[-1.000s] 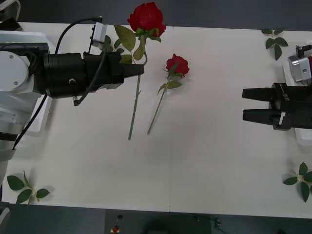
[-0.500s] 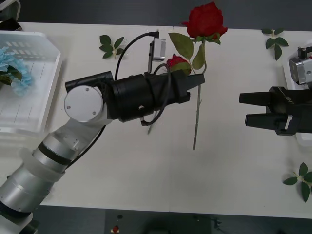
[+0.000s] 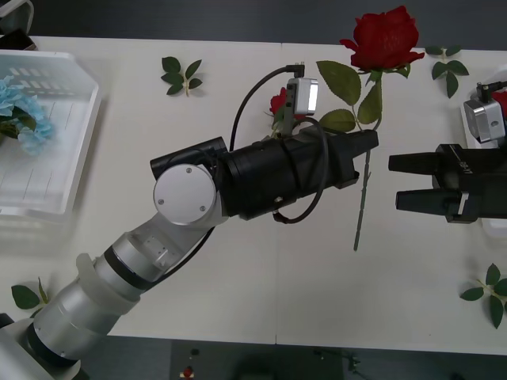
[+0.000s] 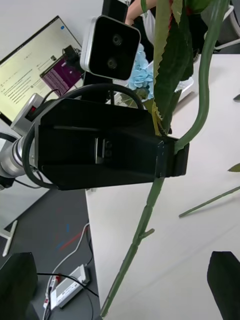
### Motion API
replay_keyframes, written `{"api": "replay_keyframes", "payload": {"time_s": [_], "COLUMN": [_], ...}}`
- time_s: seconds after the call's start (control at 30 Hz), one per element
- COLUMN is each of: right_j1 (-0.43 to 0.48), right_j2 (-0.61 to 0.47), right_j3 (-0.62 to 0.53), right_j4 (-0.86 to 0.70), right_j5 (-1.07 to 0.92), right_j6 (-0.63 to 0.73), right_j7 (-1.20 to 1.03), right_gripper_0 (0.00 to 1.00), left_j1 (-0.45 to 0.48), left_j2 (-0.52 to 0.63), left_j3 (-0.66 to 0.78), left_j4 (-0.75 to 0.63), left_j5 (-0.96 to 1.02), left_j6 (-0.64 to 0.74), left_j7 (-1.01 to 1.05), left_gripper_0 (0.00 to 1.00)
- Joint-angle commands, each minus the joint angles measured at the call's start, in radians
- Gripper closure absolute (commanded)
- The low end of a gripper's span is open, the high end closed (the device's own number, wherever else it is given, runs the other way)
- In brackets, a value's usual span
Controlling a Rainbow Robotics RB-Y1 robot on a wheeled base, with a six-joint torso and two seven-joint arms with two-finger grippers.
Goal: Put the red flowers into the right box and the blue flowers into the left box
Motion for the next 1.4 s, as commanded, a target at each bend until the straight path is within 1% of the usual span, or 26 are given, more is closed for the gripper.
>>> {"api": "replay_keyframes", "payload": {"time_s": [0.03, 0.4, 0.53, 0.9, 0.93, 0.97, 1.03, 1.4], "right_j1": [-0.007, -0.007, -0.007, -0.007, -0.007, -0.007, -0.007, -0.007], "right_j2": [0.014, 0.027, 0.060, 0.116, 0.116, 0.116, 0.116, 0.116], "right_j3": [0.004, 0.119, 0.131, 0.148, 0.148, 0.148, 0.148, 0.149], "right_j4": [-0.014, -0.011, -0.011, -0.011, -0.011, -0.011, -0.011, -0.011], "right_j5": [0.025, -0.017, -0.017, -0.018, -0.018, -0.018, -0.018, -0.023], "right_j6": [-0.020, -0.098, -0.104, -0.120, -0.120, -0.120, -0.120, -0.121], "right_j7": [0.023, 0.023, 0.023, 0.023, 0.023, 0.023, 0.023, 0.023], "right_gripper_0": [0.00, 0.00, 0.00, 0.00, 0.22, 0.40, 1.00, 1.00], "left_j1": [-0.028, -0.025, -0.025, -0.020, -0.018, -0.017, -0.017, -0.017], "left_j2": [-0.013, -0.013, -0.013, -0.004, -0.002, -0.002, 0.001, 0.005], "left_j3": [-0.021, -0.026, -0.026, -0.026, -0.026, -0.026, -0.026, -0.026], "left_j4": [-0.014, -0.014, -0.014, -0.012, -0.012, -0.014, -0.012, -0.014], "left_j5": [0.012, 0.022, 0.081, 0.075, 0.075, 0.075, 0.075, 0.083], "left_j6": [-0.022, -0.022, -0.031, -0.040, -0.041, -0.041, -0.041, -0.049], "left_j7": [-0.022, -0.022, -0.022, -0.022, -0.022, -0.022, -0.022, -0.022], "left_gripper_0": [1.00, 1.00, 1.00, 1.00, 1.00, 1.00, 1.00, 1.00]}}
